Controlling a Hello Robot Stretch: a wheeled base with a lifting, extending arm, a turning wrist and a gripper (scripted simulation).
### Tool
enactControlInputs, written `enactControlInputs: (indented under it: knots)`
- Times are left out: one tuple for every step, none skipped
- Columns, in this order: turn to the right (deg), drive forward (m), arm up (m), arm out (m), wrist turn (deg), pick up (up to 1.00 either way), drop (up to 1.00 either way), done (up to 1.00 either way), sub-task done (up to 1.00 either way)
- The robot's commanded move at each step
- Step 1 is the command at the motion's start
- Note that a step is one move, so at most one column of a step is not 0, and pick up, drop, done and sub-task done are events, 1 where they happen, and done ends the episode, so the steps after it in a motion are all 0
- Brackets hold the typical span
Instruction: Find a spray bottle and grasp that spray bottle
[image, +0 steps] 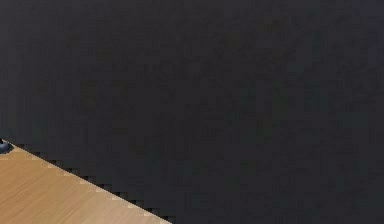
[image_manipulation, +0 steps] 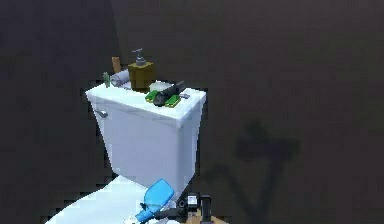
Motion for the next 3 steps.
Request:
enactControlInputs:
  knots:
    - [0.0, 0.00, 0.00, 0.00, 0.0, 1.00, 0.00, 0.00, 0.00]
    - [0.0, 0.00, 0.10, 0.00, 0.0, 0.00, 0.00, 0.00, 0.00]
    - [0.0, 0.00, 0.00, 0.00, 0.0, 0.00, 0.00, 1.00, 0.00]
